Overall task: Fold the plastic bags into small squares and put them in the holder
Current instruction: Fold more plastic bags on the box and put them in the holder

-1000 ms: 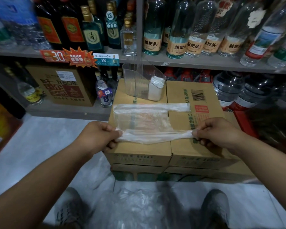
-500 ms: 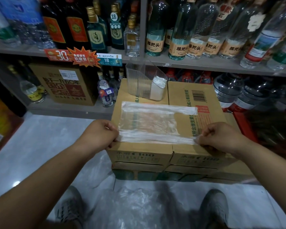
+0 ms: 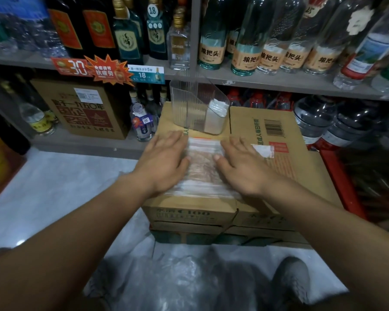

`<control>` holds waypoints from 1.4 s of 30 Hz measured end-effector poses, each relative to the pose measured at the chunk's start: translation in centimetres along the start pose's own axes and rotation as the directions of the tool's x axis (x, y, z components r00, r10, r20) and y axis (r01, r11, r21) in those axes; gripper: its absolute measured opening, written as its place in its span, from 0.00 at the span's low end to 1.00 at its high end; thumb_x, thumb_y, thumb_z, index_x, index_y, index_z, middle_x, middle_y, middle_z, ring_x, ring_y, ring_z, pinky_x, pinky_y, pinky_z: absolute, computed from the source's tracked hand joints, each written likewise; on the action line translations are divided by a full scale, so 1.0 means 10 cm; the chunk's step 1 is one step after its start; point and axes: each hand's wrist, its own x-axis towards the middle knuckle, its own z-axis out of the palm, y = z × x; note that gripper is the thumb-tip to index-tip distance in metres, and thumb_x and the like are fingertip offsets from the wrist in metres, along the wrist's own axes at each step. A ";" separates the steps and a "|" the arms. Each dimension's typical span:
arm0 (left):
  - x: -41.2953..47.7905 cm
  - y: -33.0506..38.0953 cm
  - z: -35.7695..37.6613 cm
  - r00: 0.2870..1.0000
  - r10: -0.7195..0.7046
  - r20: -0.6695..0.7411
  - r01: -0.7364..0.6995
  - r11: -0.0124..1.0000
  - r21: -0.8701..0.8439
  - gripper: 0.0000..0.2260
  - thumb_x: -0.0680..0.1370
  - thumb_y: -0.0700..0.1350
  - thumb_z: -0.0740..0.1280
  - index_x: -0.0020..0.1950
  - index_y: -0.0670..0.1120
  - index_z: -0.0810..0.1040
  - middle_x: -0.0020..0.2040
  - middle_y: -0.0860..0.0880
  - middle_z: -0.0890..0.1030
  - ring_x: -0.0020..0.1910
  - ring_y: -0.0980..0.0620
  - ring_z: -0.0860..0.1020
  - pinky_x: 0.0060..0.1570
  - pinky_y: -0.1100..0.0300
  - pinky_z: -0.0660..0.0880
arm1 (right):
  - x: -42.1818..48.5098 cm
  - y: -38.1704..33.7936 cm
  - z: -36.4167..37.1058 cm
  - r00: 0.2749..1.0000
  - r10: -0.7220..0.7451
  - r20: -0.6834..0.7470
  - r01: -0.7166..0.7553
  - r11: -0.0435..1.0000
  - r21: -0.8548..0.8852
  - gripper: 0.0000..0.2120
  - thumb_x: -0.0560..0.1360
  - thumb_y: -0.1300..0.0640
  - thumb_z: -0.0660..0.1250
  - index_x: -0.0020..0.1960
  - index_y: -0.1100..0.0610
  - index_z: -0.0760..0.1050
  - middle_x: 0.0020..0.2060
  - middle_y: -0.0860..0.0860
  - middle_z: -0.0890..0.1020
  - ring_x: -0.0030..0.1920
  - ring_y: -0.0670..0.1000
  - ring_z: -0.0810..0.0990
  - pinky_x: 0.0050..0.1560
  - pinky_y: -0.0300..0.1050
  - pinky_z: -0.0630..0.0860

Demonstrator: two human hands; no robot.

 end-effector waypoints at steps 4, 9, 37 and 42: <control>0.05 -0.03 0.19 0.983 -0.065 0.175 0.048 0.994 0.099 0.34 0.84 0.63 0.46 0.83 0.46 0.40 0.84 0.49 0.41 0.81 0.52 0.38 0.79 0.47 0.37 | 0.13 0.16 0.07 0.992 0.026 0.125 -0.024 0.999 -0.025 0.34 0.81 0.33 0.38 0.82 0.48 0.41 0.81 0.48 0.39 0.79 0.50 0.33 0.79 0.53 0.36; 0.02 -0.08 0.23 0.977 -0.074 0.201 0.043 0.987 0.153 0.34 0.83 0.65 0.41 0.82 0.48 0.35 0.82 0.51 0.35 0.80 0.54 0.33 0.79 0.47 0.34 | 0.13 0.56 -0.01 0.987 -0.015 0.160 0.026 0.997 -0.068 0.35 0.79 0.31 0.34 0.81 0.44 0.36 0.79 0.42 0.33 0.77 0.45 0.28 0.79 0.52 0.33; -0.37 -0.26 0.22 0.986 -0.041 0.159 0.024 0.994 0.110 0.36 0.76 0.67 0.33 0.83 0.54 0.38 0.82 0.53 0.35 0.80 0.56 0.35 0.79 0.47 0.39 | -0.31 0.40 0.24 0.995 -0.024 0.094 0.048 0.964 -0.262 0.37 0.77 0.32 0.32 0.79 0.49 0.27 0.78 0.49 0.28 0.76 0.51 0.24 0.77 0.55 0.29; -0.43 -0.26 0.19 0.997 -0.033 0.071 0.052 0.958 -0.281 0.35 0.78 0.68 0.47 0.82 0.59 0.40 0.83 0.52 0.38 0.82 0.54 0.43 0.80 0.46 0.48 | -0.39 0.33 0.17 0.957 -0.226 -0.180 0.213 0.973 -0.092 0.31 0.78 0.34 0.56 0.76 0.48 0.64 0.75 0.51 0.64 0.75 0.53 0.58 0.74 0.58 0.60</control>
